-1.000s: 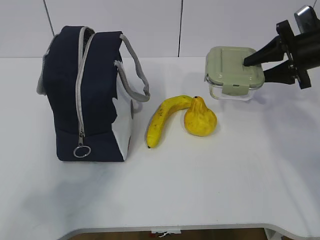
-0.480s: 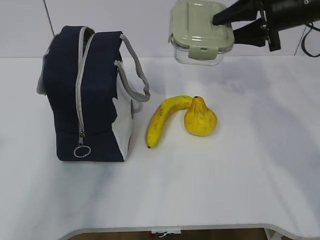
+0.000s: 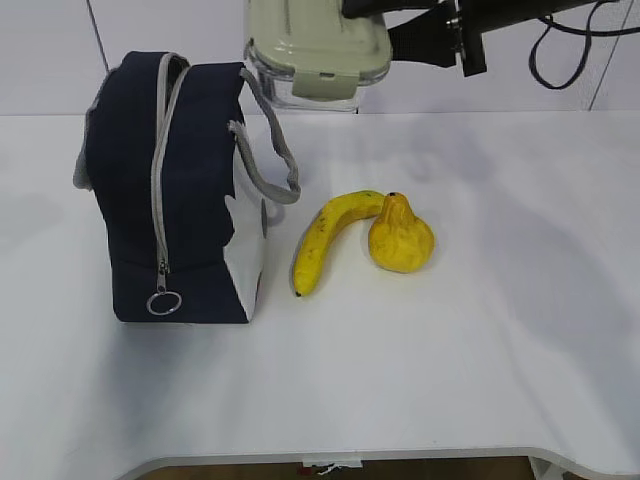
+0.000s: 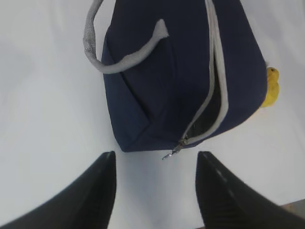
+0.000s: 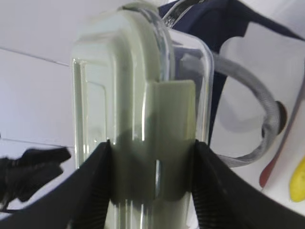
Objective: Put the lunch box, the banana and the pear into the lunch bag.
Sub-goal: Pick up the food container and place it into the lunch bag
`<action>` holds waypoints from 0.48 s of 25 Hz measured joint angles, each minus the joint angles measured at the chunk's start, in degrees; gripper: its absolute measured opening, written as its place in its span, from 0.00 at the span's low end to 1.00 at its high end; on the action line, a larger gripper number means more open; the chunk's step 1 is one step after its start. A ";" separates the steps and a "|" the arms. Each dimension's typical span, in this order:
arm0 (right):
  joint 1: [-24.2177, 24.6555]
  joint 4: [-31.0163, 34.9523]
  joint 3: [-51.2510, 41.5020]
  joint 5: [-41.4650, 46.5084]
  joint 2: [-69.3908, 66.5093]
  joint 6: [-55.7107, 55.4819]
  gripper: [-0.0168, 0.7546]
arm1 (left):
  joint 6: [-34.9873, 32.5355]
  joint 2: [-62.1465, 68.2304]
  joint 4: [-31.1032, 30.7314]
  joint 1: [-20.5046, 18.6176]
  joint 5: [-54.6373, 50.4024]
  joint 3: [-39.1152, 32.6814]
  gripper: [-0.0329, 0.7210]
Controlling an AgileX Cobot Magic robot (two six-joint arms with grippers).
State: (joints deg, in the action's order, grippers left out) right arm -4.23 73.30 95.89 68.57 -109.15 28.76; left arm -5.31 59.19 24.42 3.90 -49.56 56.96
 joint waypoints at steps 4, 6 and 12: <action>-2.85 0.72 0.00 -0.82 0.00 0.00 0.51 | 0.00 9.31 2.04 0.00 0.21 5.86 0.60; -4.09 0.93 0.00 -2.04 0.00 0.00 0.51 | -1.05 13.33 3.46 0.00 0.43 8.21 0.61; -6.43 1.19 0.00 -6.74 0.00 0.00 0.51 | -7.02 23.27 11.17 0.00 0.43 11.96 0.61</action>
State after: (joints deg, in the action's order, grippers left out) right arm -10.66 74.49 95.89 61.82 -109.15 28.76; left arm -12.33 82.46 35.59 3.90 -49.13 68.93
